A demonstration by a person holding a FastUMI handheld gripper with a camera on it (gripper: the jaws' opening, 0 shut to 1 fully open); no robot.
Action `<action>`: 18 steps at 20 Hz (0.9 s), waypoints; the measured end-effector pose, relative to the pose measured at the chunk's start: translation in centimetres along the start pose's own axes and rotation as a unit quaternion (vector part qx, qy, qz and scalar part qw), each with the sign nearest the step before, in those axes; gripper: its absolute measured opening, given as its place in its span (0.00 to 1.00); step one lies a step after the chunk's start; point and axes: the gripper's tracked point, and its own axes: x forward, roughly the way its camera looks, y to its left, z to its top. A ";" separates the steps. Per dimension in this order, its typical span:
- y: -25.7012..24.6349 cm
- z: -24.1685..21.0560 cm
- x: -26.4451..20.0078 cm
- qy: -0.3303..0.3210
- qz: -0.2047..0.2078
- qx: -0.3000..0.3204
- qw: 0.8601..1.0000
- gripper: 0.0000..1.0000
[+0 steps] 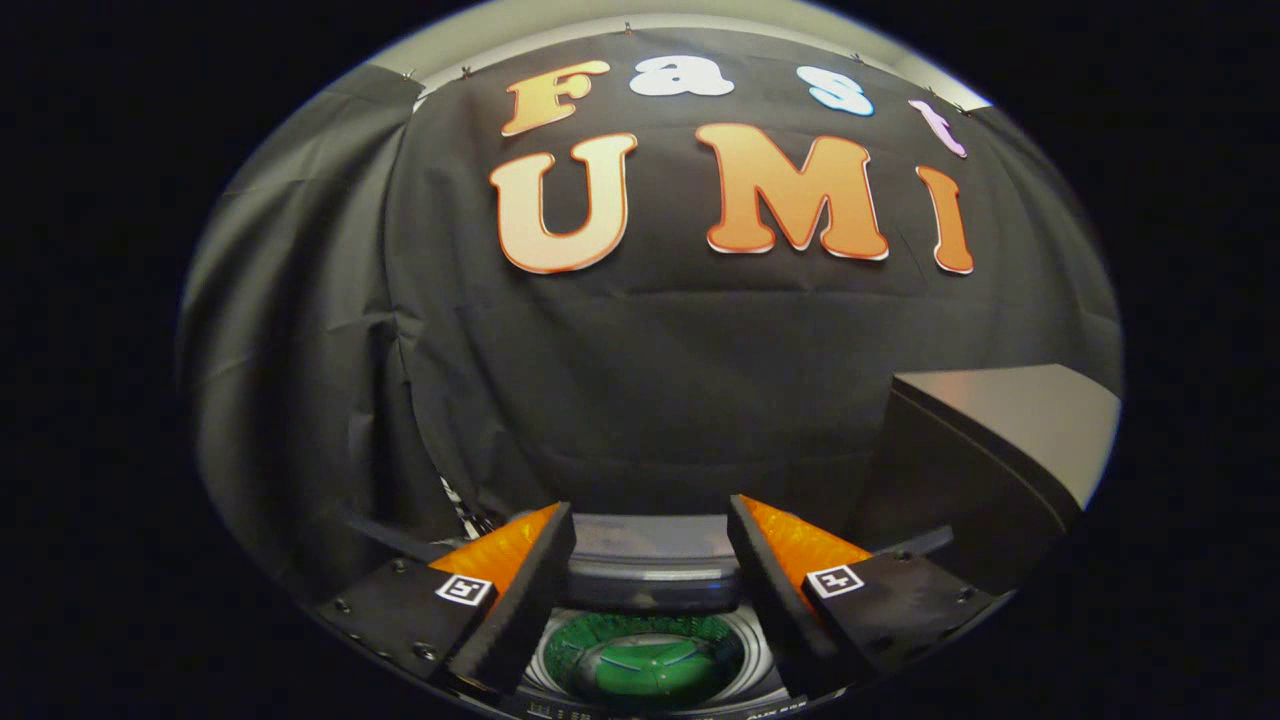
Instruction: Put the clothes into the washing machine and then close the washing machine lid.
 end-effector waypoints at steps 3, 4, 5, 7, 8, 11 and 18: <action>-0.6 -5.5 1.0 0.046 -0.001 0.020 0.999 1.00; -0.7 -6.6 1.0 0.056 -0.002 0.024 0.998 1.00; -0.6 -7.5 0.8 0.066 0.002 0.027 0.997 0.99; -0.5 -8.2 0.3 0.078 0.006 0.025 0.997 0.98; -0.4 -7.7 -0.1 0.077 0.007 0.021 0.997 0.98; -0.1 -2.7 -1.7 0.049 0.018 0.013 0.999 0.98; -2.9 14.2 -10.9 -0.074 0.018 -0.033 0.997 0.98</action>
